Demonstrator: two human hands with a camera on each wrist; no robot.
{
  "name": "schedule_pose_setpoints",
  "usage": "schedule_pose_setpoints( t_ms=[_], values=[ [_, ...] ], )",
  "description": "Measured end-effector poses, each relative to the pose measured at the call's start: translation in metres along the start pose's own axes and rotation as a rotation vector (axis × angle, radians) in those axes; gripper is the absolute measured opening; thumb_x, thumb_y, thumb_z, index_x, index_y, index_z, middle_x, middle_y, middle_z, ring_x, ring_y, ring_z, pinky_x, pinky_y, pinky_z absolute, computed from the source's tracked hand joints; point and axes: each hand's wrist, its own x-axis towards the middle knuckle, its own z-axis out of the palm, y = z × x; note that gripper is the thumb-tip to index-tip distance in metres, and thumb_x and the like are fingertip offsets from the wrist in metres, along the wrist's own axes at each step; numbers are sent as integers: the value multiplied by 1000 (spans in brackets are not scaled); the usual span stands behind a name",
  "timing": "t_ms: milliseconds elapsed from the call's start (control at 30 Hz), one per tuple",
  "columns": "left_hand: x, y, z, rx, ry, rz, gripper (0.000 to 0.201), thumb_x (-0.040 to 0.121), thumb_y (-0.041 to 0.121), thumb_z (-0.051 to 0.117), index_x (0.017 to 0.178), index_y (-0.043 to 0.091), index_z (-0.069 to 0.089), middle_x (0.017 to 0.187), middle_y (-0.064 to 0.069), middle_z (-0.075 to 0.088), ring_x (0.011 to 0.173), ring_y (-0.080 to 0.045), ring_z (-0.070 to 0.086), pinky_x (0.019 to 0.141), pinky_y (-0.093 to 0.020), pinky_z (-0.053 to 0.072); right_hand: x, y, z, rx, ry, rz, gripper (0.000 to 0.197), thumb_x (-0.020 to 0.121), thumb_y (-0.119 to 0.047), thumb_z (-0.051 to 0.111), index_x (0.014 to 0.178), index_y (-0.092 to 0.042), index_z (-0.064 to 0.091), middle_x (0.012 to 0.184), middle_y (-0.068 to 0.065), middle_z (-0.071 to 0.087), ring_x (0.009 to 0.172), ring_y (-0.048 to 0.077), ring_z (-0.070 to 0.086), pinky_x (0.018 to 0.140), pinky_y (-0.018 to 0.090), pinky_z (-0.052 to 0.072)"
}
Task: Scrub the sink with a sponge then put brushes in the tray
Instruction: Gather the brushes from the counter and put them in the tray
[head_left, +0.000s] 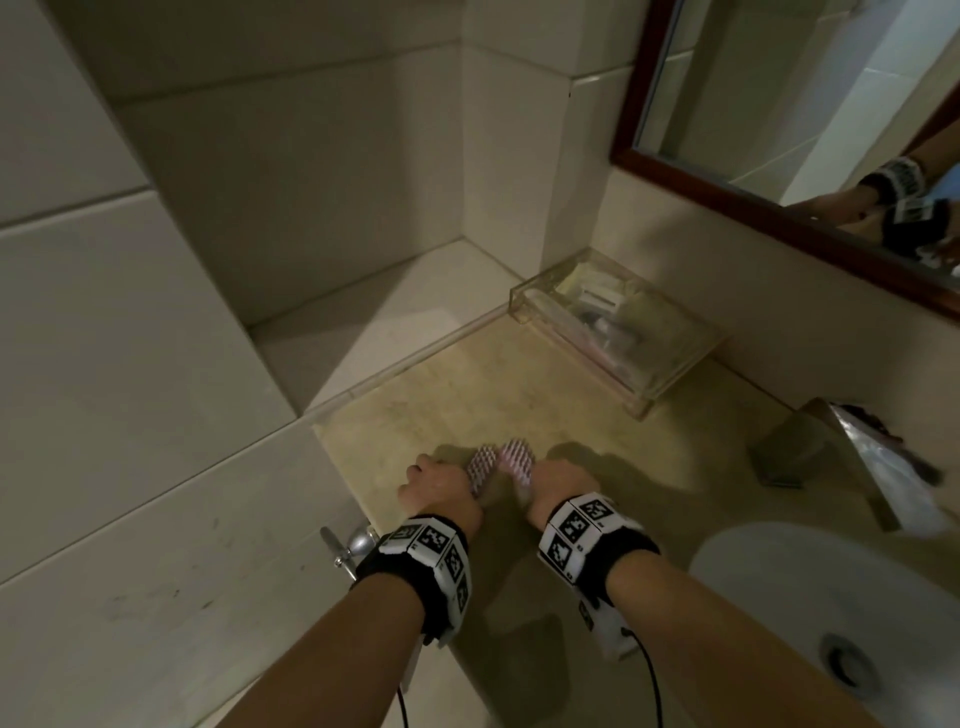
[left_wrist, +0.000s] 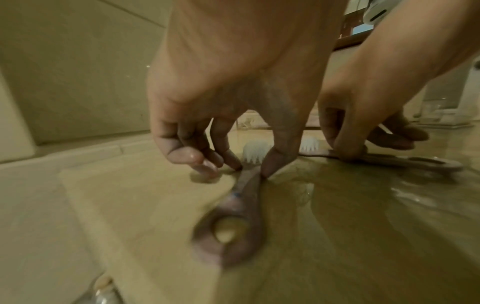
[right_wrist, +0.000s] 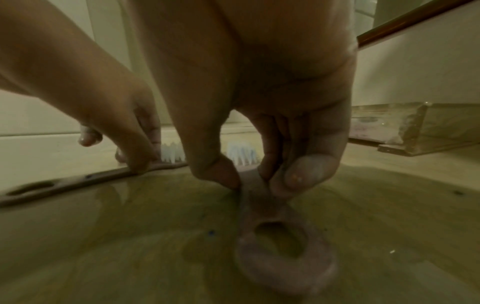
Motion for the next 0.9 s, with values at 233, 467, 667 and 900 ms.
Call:
schedule_pose_setpoints(
  t_ms=[233, 467, 667, 900],
  values=[
    [-5, -8, 4, -125, 37, 13, 42, 92, 31, 53, 128, 8, 53, 127, -11, 58, 115, -27, 59, 96, -35, 51, -3, 13, -4, 90, 16, 31, 23, 85, -17, 63, 106, -7, 63, 111, 10, 66, 101, 27, 65, 78, 27, 52],
    [-21, -11, -7, -239, 80, 106, 33, 90, 27, 55, 118, 10, 57, 122, -12, 63, 113, -31, 62, 94, -38, 51, -25, 22, -6, 185, 111, 37, 34, 85, -19, 64, 115, -4, 59, 118, 13, 64, 106, 29, 63, 83, 29, 53],
    [-48, -17, -31, -351, 179, 147, 25, 91, 29, 55, 111, 16, 62, 115, -8, 68, 106, -28, 64, 89, -36, 54, -63, 31, -32, 208, 215, 28, 31, 89, -22, 59, 113, -2, 58, 115, 14, 65, 105, 29, 63, 77, 26, 50],
    [-113, -5, -55, -751, 254, 287, 15, 76, 18, 74, 89, 18, 66, 91, -8, 72, 93, -26, 69, 81, -32, 56, -128, 59, -52, 266, 383, -4, 34, 88, -24, 58, 115, -3, 57, 114, 16, 65, 105, 30, 63, 75, 25, 43]
  ],
)
